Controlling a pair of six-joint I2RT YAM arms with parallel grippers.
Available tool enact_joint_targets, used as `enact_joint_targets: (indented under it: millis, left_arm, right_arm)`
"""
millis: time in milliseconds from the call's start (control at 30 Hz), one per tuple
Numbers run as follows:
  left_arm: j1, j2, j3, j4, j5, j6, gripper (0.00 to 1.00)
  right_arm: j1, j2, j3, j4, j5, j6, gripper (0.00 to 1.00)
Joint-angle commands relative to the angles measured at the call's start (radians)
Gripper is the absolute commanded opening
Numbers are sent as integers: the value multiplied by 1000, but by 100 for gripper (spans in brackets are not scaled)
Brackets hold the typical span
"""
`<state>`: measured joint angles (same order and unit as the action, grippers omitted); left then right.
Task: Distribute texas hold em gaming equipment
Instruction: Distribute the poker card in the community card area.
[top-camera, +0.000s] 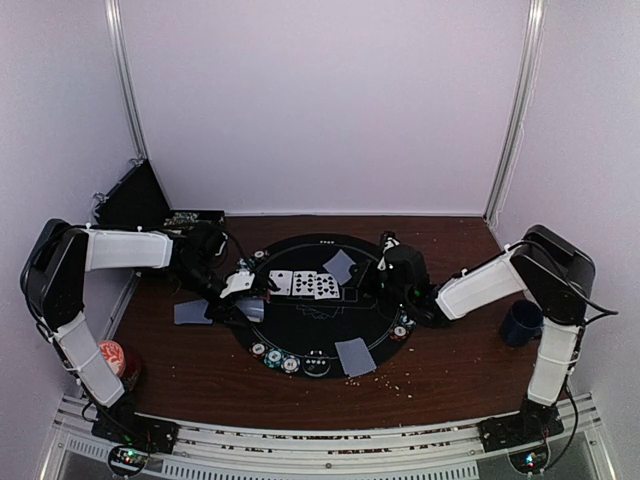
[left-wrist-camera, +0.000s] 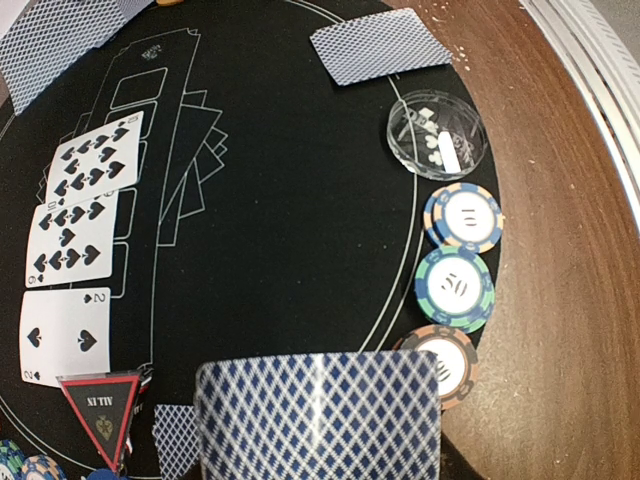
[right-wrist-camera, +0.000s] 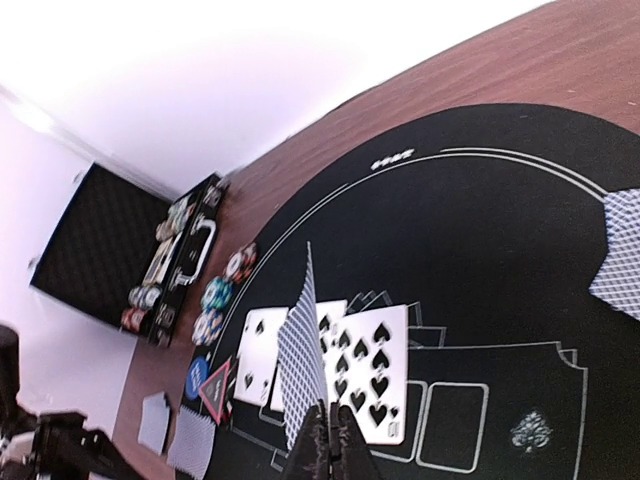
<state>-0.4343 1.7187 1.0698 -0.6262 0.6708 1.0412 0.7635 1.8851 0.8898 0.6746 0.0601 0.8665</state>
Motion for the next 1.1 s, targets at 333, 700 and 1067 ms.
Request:
enact_joint_targets:
  millis: [333,700,1067]
  left_arm:
    - [-6,6,13,5,26,6,46]
    - [-7,6,14,5,24,6,46]
    - [-6,7,13,5,23,6,46]
  right_arm:
    - [-15,140,39,-8,259,154,0]
    - [-12,190,65,-21,254,207,7]
    - [2,223,72,-14,193,206,12]
